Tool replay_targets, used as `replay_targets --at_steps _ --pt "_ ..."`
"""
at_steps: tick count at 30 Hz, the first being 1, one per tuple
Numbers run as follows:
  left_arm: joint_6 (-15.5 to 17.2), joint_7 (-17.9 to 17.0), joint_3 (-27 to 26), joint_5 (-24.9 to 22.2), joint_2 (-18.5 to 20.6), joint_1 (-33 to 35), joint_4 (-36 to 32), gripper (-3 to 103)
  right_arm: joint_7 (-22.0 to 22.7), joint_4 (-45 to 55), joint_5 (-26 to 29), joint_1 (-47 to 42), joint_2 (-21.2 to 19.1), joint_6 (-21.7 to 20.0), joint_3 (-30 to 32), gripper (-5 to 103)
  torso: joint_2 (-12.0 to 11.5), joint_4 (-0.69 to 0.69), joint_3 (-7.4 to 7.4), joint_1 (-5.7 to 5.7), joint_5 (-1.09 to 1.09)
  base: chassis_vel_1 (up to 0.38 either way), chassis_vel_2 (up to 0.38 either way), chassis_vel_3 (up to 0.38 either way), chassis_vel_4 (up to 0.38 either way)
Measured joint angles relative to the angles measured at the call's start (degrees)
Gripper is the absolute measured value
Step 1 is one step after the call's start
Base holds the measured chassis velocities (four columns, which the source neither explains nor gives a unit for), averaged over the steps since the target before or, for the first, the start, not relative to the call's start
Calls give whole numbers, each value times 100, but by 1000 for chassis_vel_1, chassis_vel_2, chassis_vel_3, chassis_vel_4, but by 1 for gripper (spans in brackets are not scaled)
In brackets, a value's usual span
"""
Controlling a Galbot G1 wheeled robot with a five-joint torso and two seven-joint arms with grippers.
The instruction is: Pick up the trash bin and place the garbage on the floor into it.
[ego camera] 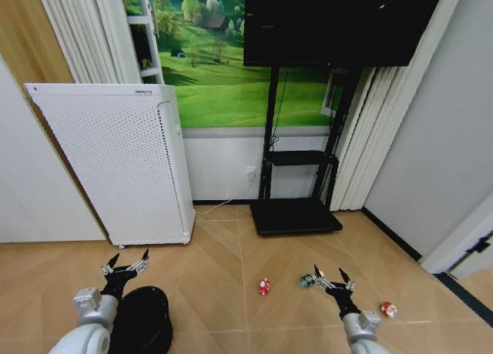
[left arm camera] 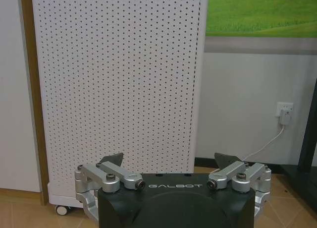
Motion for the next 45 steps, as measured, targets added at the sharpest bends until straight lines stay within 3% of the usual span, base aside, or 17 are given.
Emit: replay_targets --at_steps 9,28,31,38,45 --pt "0 13 9 0 5 -8 29 100 2 -12 3 -1 5 0 8 100 -67 0 -50 -17 -1 0 0 0 0" --pt "35 -61 7 -34 38 28 130 100 25 -101 7 50 68 -51 19 100 -581 -1 -445 -136 -1 0 0 0 0" --pt "368 -288 -83 -284 18 352 -98 100 89 -190 -4 80 90 -52 10 100 -653 1 -506 -147 -1 0 0 0 0" --pt "676 -378 -434 -429 210 1078 -357 100 163 -364 -5 44 93 20 25 100 -660 1 -515 -147 0 0 0 0 0" --pt "737 -278 -660 -491 318 1763 -179 100 191 -466 -3 12 125 78 28 100 -646 0 -505 -143 0 0 0 0 0"
